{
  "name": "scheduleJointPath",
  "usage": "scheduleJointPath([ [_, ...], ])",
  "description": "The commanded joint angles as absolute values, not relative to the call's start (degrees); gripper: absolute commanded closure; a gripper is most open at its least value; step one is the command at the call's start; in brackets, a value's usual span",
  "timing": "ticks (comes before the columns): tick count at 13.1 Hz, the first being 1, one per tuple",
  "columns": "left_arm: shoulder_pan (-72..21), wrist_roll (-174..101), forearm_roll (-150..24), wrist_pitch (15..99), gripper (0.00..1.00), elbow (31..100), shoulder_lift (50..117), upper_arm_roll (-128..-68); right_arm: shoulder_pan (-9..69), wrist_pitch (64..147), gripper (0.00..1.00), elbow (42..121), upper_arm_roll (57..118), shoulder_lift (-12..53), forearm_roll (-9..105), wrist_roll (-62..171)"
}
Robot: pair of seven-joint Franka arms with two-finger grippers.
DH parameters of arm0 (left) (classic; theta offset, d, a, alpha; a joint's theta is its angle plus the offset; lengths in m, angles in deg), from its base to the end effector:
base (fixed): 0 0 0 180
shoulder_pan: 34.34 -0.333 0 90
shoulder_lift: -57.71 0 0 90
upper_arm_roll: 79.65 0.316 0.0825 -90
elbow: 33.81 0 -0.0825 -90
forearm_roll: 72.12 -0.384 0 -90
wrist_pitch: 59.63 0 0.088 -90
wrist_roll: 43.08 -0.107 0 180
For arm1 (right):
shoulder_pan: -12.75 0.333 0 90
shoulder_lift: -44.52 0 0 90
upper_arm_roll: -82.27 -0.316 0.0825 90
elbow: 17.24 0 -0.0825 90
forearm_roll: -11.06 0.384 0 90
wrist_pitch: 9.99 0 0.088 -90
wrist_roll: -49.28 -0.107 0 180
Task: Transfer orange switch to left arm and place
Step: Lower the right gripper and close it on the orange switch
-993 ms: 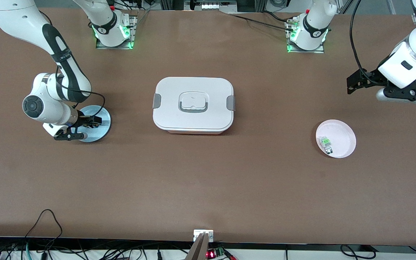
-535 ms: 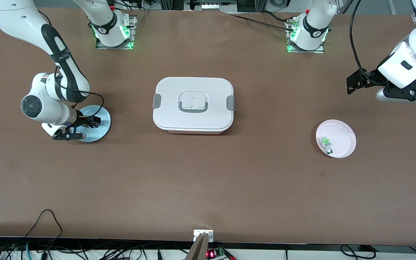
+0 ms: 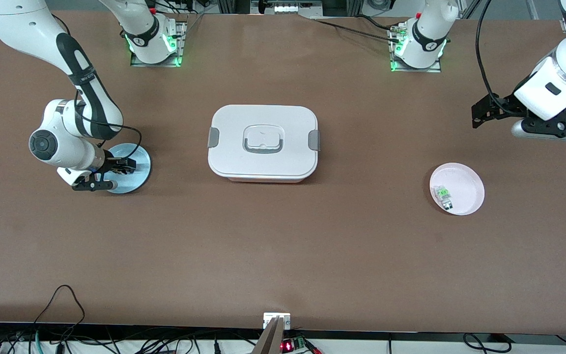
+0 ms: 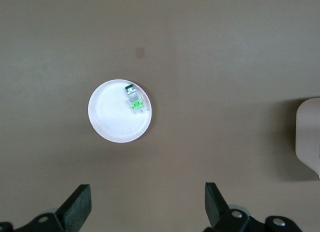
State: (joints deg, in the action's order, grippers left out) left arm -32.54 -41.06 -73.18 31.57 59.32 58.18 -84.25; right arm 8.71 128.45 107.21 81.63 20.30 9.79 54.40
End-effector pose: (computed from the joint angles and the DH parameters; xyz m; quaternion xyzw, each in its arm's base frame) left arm 0.5537 -0.0600 0.5960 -0.9990 0.0386 0.0202 0.0104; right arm 0.5417 -0.0321 0.1813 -0.9957 -0.0236 0.0892 0.0024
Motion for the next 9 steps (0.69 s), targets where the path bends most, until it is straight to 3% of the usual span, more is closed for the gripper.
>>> scheduleJointPath([
  [1, -32.4, -40.88, -73.96, 30.37, 0.0, 57.51, 58.94, -84.48, 8.35, 129.58, 0.45, 108.09, 81.39, 20.61, 9.83, 57.18],
  [4, -32.4, -40.88, -73.96, 30.37, 0.0, 57.51, 58.94, -84.57, 8.35, 129.58, 0.6, 107.74, 81.39, 20.7, 9.83, 60.97],
  [9, -32.4, -40.88, -73.96, 30.37, 0.0, 57.51, 58.94, -84.48, 8.26, 129.06, 0.67, 107.39, 79.72, 21.4, 10.27, 61.23],
])
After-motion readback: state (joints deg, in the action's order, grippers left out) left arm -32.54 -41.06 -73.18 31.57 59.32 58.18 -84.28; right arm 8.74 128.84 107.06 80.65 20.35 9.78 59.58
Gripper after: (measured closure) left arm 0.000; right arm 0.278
